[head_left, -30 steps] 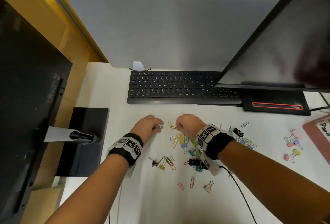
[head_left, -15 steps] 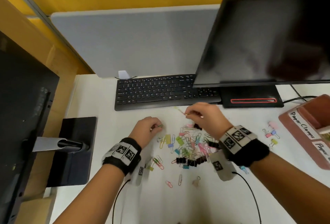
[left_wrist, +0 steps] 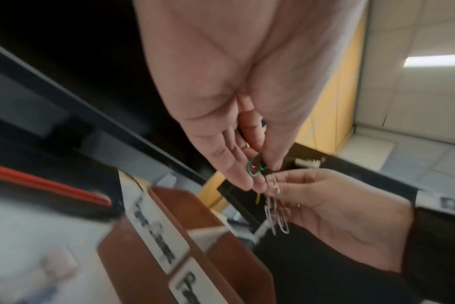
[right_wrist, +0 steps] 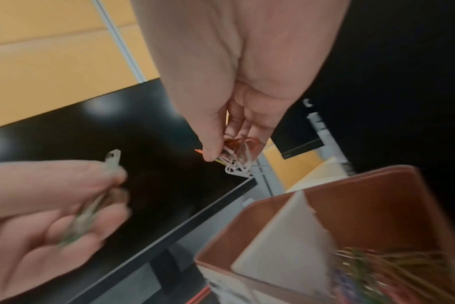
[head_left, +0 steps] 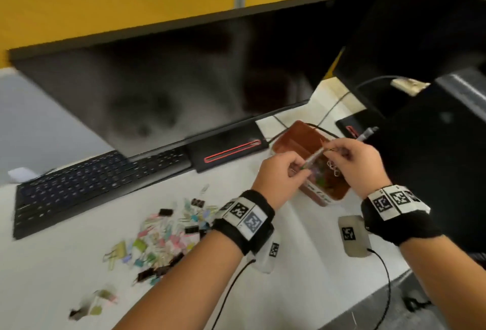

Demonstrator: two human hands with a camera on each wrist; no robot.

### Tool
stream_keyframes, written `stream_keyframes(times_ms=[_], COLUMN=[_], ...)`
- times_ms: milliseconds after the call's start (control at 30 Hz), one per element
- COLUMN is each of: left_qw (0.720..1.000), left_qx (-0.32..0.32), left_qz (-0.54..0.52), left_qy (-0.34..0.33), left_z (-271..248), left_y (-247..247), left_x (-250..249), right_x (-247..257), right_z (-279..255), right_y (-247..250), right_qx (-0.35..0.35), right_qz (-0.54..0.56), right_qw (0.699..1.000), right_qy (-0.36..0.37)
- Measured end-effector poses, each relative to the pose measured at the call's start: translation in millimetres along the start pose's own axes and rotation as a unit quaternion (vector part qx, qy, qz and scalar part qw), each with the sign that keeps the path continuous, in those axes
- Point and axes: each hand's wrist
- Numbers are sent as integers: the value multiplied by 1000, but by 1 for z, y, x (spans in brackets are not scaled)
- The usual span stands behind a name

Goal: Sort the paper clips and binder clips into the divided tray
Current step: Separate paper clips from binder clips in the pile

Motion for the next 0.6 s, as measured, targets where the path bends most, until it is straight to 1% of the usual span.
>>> stream_keyframes(times_ms=[100, 167, 233, 300, 367, 467, 533, 600], left_qw=[999, 997, 992, 990, 994, 998, 992, 975], left_qx=[4, 14, 45, 53, 34, -34, -90, -171], left_qz=[2, 22, 83, 107, 85, 47, 65, 93], left_qy=[42, 75, 84, 76, 58, 38, 60, 103], left_z=[34, 51, 60, 59, 49, 18, -13, -52], left_y=[-60, -87, -101, -100, -83, -35, 5, 50], left_x=[2, 9, 14, 14, 15, 28, 45, 65], right_x=[-40, -60, -71, -77, -74, -57, -35, -10], right_z=[11, 18, 23, 24, 21, 14, 7, 0], right_y=[-5, -15, -25, -30, -32, -37, -47, -66], right_qx=[8, 42, 91, 118, 121, 101, 89, 110], right_qz=[19, 23, 13, -1, 6, 18, 14, 29], right_qw=[998, 994, 989, 987, 990, 994, 989, 976], right_qy=[-61, -96, -115, -113, -73, 34, 118, 187])
Point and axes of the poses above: each hand's wrist, its own z-axis towards the middle knuckle, its own y-axis out of the back of the hand, x = y × z, and after that the axes turned 7 degrees about -z, right-handed
